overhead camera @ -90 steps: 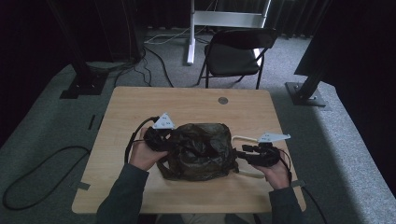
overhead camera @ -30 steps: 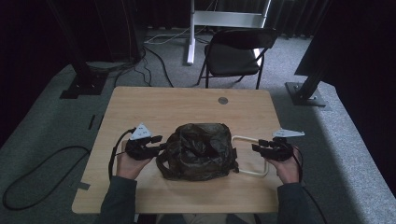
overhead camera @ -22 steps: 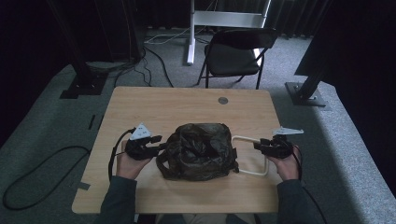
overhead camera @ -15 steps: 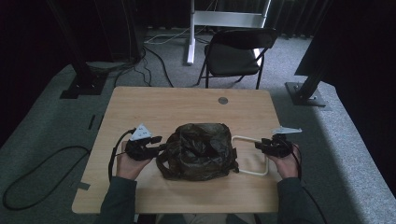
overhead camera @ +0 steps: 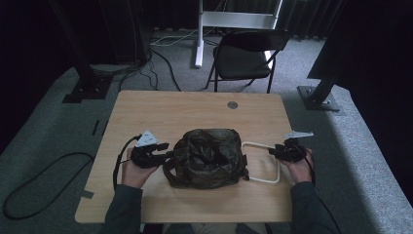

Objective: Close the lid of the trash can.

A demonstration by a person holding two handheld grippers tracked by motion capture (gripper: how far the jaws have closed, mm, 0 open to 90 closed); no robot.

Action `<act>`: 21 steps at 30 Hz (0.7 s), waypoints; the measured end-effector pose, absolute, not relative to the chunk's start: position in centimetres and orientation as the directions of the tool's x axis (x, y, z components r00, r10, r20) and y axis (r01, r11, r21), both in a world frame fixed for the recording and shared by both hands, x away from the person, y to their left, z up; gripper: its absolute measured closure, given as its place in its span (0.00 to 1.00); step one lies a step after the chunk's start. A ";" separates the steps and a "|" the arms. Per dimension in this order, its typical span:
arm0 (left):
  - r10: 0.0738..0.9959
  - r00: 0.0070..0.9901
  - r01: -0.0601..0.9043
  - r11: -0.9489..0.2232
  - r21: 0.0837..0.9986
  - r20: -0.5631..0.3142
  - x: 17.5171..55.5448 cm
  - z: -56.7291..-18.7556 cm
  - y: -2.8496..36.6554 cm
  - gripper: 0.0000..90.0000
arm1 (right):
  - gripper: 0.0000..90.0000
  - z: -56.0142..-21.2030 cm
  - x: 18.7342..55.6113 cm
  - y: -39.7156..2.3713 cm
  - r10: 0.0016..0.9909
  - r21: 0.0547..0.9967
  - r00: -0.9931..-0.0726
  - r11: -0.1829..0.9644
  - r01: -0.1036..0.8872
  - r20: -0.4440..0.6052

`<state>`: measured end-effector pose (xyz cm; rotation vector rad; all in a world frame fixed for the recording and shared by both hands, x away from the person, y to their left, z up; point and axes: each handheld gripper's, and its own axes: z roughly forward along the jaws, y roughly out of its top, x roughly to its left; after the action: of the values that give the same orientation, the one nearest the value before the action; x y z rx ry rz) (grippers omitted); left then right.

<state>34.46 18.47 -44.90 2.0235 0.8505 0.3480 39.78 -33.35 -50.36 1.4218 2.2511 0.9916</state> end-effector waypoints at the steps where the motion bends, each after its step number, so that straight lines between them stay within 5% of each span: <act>1: 0.684 0.726 0.435 -0.373 0.820 -0.074 34.5 -44.9 18.5 0.63 | 0.62 -50.4 39.8 -33.5 0.881 0.685 -0.461 0.270 0.677 0.109; 21: 0.686 0.723 0.443 -0.372 0.815 -0.080 34.5 -45.2 18.5 0.63 | 0.62 -51.2 41.1 -34.3 0.892 0.647 -0.444 0.289 0.705 0.086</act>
<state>34.54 18.46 -45.21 2.0278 0.8582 0.3414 41.06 -34.33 -51.24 1.4556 2.2702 0.9075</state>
